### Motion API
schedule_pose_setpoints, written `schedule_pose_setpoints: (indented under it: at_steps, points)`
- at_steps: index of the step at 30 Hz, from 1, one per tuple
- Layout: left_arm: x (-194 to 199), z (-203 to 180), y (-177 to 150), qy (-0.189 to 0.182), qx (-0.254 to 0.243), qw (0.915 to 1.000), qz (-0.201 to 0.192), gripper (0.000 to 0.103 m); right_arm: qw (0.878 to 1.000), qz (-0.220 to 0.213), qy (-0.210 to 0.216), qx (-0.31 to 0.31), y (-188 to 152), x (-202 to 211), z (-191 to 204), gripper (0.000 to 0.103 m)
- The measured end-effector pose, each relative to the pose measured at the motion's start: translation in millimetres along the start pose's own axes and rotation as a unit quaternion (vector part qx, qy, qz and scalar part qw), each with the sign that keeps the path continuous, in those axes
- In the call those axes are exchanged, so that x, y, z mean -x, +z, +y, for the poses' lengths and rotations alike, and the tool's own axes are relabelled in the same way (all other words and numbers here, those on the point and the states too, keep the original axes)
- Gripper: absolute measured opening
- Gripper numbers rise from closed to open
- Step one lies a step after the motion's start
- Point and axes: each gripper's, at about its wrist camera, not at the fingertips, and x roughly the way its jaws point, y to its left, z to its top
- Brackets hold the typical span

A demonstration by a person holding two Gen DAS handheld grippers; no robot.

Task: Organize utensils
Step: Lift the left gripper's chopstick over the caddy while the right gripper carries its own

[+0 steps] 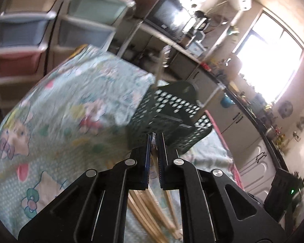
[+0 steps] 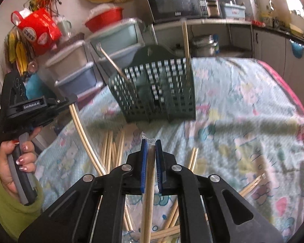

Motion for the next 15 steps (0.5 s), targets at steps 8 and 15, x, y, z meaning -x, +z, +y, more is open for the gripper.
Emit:
schedule_pose_setpoints:
  at_steps: [8, 15]
  points:
    - [10, -40, 16, -0.037, -0.039, 0.9983, -0.023, 0.003, 0.997, -0.07, -0.012, 0.007, 25, 37, -1, 0.008]
    - [13, -67, 25, -0.061, -0.066, 0.9954, -0.033, 0.003, 0.992, -0.122, -0.016, 0.012, 44, 60, -2, 0.007]
